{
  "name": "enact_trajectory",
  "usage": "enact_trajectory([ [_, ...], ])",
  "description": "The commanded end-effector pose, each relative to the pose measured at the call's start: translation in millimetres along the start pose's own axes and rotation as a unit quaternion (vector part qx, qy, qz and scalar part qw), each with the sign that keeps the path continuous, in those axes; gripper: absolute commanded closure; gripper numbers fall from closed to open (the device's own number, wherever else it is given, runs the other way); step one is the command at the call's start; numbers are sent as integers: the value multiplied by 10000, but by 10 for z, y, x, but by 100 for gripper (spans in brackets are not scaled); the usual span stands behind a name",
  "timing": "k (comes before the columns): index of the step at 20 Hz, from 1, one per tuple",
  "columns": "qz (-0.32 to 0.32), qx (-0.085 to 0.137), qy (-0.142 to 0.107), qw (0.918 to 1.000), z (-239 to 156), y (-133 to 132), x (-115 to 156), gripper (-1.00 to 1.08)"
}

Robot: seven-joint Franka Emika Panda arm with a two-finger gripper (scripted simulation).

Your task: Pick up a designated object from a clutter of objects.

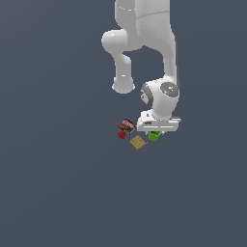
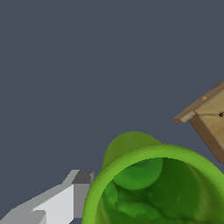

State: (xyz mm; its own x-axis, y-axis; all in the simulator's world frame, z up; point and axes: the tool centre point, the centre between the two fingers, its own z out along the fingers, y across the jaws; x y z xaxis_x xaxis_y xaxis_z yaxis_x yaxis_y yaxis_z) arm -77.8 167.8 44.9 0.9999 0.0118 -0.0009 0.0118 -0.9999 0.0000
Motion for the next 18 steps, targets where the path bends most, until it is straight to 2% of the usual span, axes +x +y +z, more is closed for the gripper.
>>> enact_trajectory([
  [1, 3, 2, 8, 10000, -45, 36, 20, 108],
  [9, 2, 4, 7, 10000, -393, 339, 143, 108],
  [18, 0, 18, 4, 10000, -1109, 951, 396, 108],
])
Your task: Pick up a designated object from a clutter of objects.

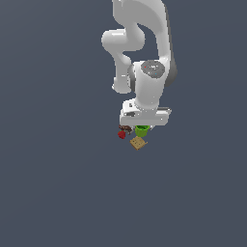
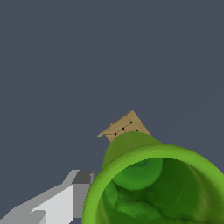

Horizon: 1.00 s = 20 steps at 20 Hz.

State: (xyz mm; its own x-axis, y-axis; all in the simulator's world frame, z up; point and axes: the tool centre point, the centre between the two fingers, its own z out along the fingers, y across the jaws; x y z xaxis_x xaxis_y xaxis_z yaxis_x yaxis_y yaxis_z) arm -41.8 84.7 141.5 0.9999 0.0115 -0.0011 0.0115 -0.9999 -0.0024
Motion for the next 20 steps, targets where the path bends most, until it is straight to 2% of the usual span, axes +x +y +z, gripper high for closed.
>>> enact_trajectory([
  [1, -2, 9, 5, 10000, -235, 193, 79, 108],
  [20, 3, 0, 5, 10000, -1889, 1612, 708, 108],
])
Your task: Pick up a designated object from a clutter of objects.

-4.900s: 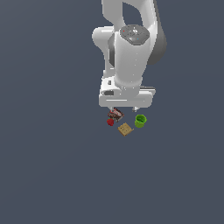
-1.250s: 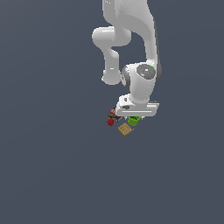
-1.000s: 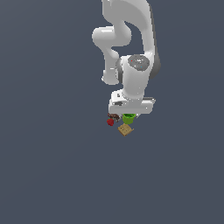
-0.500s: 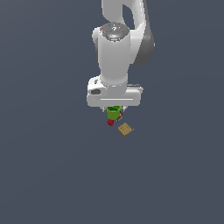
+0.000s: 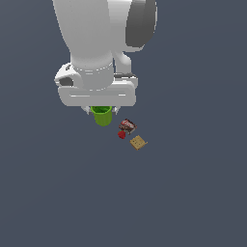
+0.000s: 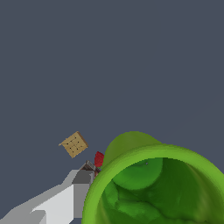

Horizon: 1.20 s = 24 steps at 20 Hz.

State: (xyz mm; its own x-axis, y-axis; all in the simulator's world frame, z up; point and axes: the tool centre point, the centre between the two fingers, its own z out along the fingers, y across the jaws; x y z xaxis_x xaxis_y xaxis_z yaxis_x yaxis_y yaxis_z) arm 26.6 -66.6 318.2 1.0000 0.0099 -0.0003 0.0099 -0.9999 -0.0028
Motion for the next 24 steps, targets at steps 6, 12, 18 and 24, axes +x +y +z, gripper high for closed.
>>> enact_trajectory([
  [6, -3, -9, 1, 10000, -495, 418, 207, 108],
  [12, -3, -12, 1, 10000, -767, 651, 334, 108],
  [18, -1, -15, 1, 10000, -922, 782, 411, 108],
  [24, -1, -15, 1, 10000, -986, 836, 445, 108],
])
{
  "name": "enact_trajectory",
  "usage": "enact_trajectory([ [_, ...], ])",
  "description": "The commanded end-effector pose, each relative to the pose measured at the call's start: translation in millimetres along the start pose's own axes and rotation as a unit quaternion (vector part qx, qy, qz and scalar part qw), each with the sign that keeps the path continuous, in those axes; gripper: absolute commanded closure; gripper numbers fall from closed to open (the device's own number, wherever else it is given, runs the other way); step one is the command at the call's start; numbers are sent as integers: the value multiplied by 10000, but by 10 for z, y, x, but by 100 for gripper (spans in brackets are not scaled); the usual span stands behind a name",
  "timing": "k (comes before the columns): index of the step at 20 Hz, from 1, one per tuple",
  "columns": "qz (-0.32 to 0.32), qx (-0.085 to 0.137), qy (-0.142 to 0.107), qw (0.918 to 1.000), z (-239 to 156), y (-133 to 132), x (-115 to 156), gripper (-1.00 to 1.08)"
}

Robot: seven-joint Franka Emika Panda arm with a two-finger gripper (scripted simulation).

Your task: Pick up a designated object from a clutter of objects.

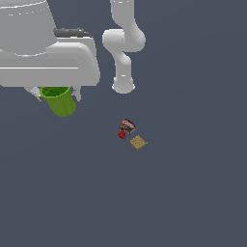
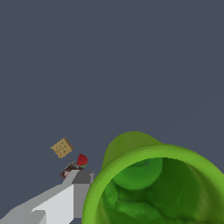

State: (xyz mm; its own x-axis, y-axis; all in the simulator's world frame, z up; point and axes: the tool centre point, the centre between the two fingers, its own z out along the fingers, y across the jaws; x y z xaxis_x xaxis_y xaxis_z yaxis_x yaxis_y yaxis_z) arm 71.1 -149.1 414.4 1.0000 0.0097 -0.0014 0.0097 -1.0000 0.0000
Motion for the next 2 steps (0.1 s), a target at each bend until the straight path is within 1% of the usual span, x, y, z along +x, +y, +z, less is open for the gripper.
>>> enact_trajectory([
  [1, -2, -1, 6, 10000, -24, 12, 10, 108],
  [2, -2, -1, 6, 10000, -25, 13, 11, 108],
])
